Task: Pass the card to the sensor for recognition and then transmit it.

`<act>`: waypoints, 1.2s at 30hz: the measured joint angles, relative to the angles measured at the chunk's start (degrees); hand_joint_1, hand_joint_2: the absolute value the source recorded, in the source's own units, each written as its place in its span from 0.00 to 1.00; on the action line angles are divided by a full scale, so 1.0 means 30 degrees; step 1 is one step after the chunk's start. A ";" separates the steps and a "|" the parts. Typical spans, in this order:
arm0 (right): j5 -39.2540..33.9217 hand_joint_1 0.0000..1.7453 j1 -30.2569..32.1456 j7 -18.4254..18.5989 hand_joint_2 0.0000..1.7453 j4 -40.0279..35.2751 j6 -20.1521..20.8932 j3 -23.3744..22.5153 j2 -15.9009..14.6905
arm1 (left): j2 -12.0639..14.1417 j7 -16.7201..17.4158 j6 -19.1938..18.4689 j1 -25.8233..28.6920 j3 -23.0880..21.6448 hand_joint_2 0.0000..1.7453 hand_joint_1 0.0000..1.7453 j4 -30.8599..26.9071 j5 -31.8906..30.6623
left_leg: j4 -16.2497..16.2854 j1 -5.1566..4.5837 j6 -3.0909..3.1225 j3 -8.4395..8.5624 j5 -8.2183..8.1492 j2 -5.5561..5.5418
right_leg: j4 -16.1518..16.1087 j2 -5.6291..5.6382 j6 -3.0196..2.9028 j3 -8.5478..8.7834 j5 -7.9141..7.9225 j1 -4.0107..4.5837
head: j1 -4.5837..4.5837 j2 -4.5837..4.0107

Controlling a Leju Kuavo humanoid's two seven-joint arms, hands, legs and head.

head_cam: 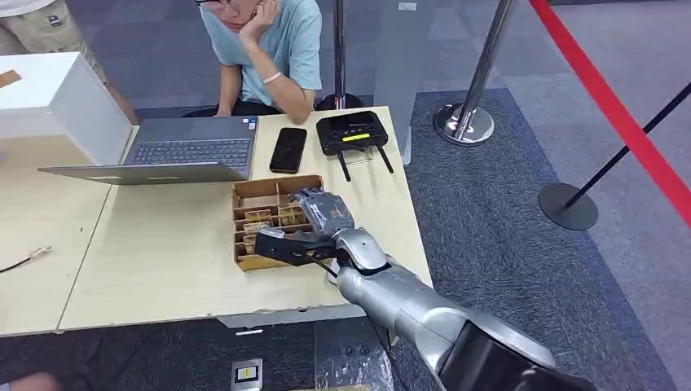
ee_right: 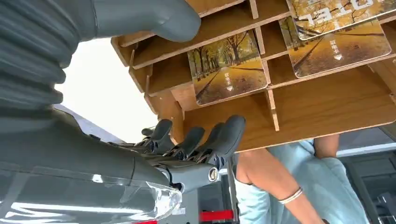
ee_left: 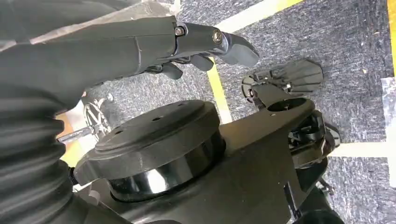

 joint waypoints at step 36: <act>-0.0226 0.77 0.0159 -0.0233 1.00 -0.0015 -0.0058 -0.0131 0.0065 | -0.0153 -0.0073 0.0044 -0.0003 -0.0051 1.00 0.00 0.0007 0.0066 | -0.0004 0.0000 0.0000 -0.0027 -0.0001 0.0001 | 0.0000 0.0000 -0.0001 -0.0024 -0.0003 0.0000 | 0.0000 0.0000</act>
